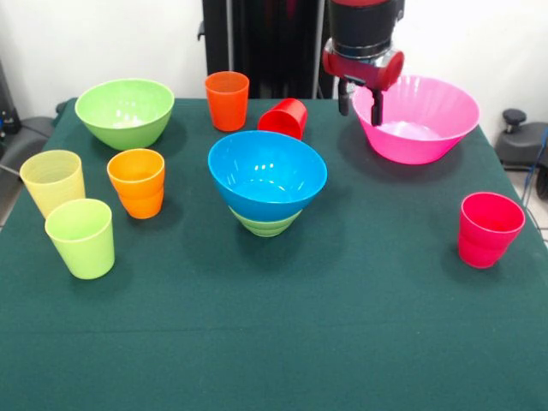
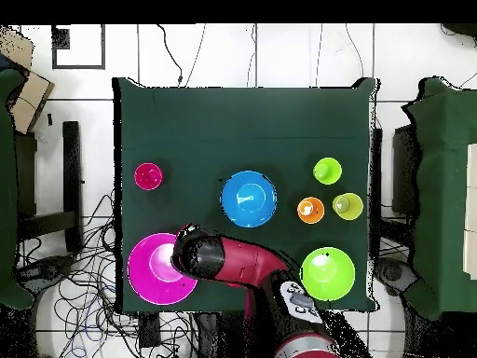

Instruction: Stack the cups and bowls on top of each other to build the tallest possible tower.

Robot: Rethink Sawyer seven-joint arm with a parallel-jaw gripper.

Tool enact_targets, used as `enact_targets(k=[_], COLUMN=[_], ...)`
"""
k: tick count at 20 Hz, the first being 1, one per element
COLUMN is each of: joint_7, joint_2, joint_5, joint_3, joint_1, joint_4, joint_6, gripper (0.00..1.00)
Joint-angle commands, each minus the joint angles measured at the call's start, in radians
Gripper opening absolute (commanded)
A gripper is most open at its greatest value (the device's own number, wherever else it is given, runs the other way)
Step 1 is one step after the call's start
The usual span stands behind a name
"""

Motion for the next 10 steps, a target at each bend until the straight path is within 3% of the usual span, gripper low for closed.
enact_targets(k=[1, 10], joint_7=[0.096, 0.094], joint_2=[-0.002, -0.016], joint_5=[-0.06, -0.108], joint_3=[0.051, 0.058], joint_1=[0.011, -0.033], joint_4=[0.101, 0.209], joint_6=[-0.096, -0.164], gripper=[1.0, 1.0])
